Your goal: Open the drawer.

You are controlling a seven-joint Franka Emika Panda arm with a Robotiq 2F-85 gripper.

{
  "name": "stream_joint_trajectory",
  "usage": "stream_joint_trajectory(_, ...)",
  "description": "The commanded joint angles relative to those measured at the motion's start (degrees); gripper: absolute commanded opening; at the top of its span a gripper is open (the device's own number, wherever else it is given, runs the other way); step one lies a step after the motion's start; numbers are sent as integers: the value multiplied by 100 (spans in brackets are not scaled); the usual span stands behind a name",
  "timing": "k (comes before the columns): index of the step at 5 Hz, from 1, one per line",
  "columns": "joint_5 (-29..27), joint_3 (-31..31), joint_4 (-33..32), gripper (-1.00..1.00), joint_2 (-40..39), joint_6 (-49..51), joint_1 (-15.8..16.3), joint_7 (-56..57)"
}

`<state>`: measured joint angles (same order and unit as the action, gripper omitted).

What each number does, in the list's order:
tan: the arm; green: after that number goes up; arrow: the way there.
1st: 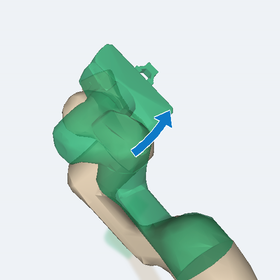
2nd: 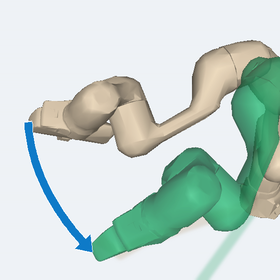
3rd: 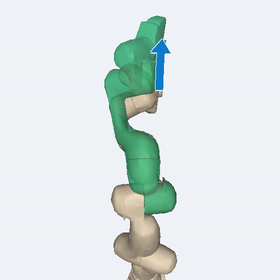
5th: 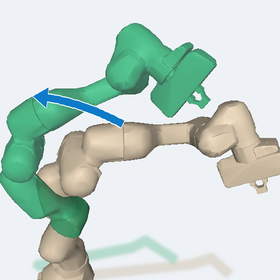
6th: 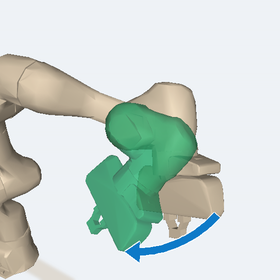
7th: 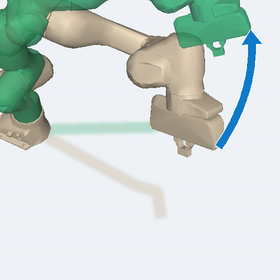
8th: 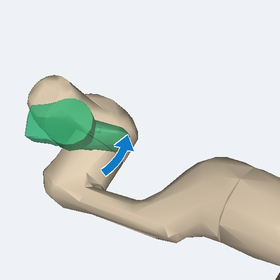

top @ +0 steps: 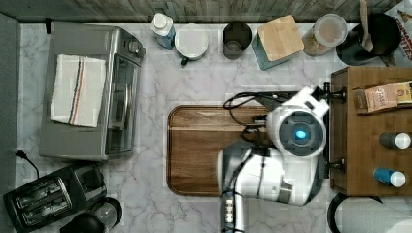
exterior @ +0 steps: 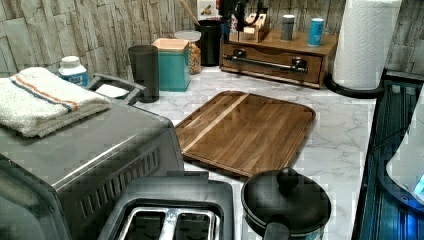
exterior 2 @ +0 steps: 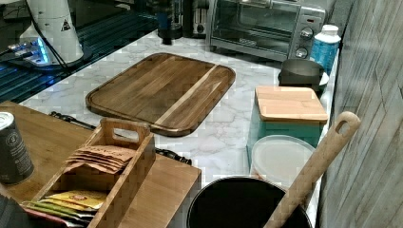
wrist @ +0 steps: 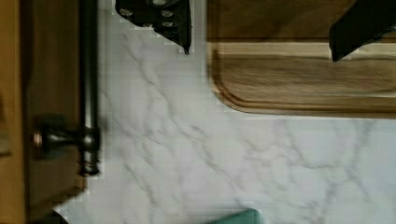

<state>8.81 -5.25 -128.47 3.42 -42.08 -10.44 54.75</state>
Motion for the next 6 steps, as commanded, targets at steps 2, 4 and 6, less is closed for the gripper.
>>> stream_joint_trajectory(2, -53, -400, -158, 100, -398, -1026, -493, 844)
stream_joint_trajectory(4, 265, -501, -133, 100, -900, -1488, -645, 1028)
stream_joint_trajectory(6, 1918, -858, -55, 100, -989, -1510, -488, -230)
